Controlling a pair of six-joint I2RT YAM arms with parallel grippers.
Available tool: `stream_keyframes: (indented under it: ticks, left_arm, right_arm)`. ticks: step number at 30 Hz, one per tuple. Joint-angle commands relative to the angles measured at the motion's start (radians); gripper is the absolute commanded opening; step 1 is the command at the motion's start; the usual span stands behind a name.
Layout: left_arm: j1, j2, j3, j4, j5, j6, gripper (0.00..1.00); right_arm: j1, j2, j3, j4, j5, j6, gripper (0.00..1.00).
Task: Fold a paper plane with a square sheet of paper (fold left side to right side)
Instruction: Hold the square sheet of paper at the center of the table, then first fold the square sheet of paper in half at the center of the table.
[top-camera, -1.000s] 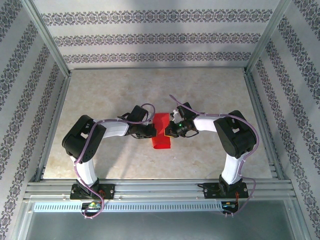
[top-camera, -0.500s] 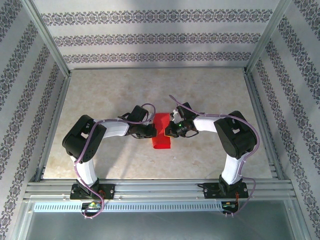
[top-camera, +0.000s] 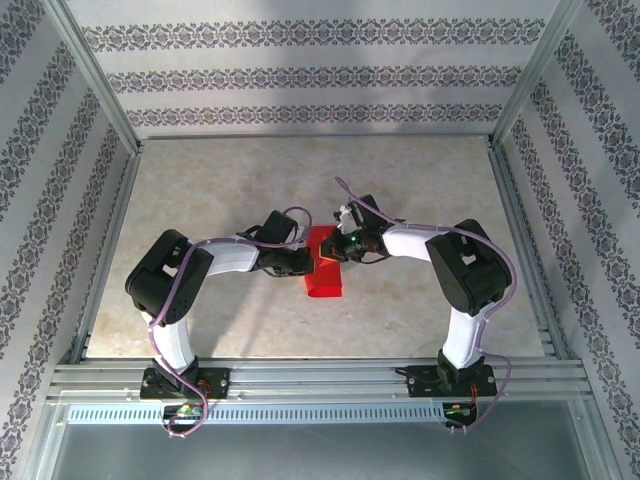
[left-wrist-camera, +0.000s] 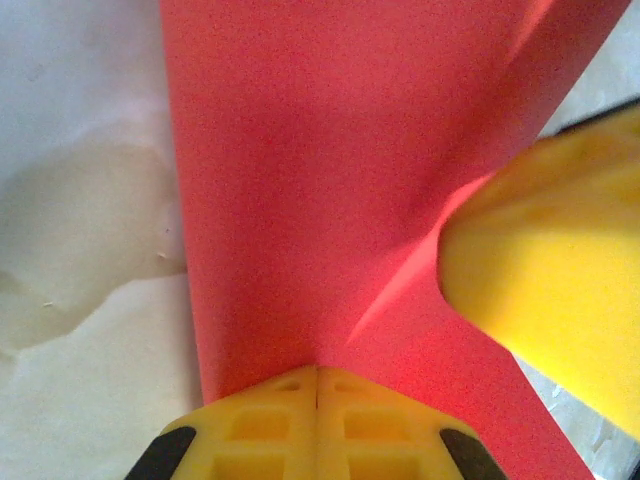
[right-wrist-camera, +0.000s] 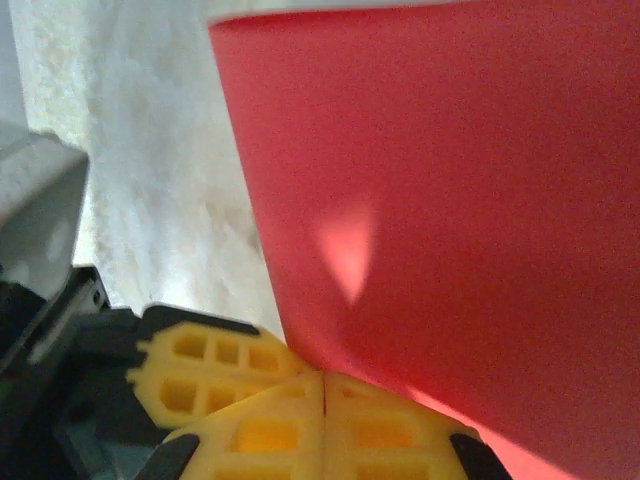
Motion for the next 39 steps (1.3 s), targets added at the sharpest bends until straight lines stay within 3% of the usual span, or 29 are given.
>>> stream_keyframes:
  ticks: [1,14,22,32,39]
  left_arm:
    - [-0.018,0.044,-0.001,-0.061,-0.052,0.020,0.00]
    - [-0.022,0.024,-0.026,-0.068,-0.045,0.015,0.00]
    - [-0.029,-0.049,-0.129,-0.059,-0.040,-0.014,0.00]
    - [-0.033,-0.161,-0.253,-0.072,-0.040,-0.039,0.00]
    - [-0.017,-0.215,-0.213,-0.108,-0.049,-0.036,0.01]
  right_arm:
    - [0.012,0.046,0.040,0.027,-0.024,0.010,0.00]
    - [0.002,0.127,0.014,-0.029,0.056,0.017,0.00]
    - [-0.037,0.127,-0.008,-0.096,0.106,-0.021,0.00]
    - [-0.046,0.134,-0.005,-0.104,0.095,-0.035,0.00]
    - [-0.038,0.133,-0.004,-0.099,0.076,-0.044,0.00]
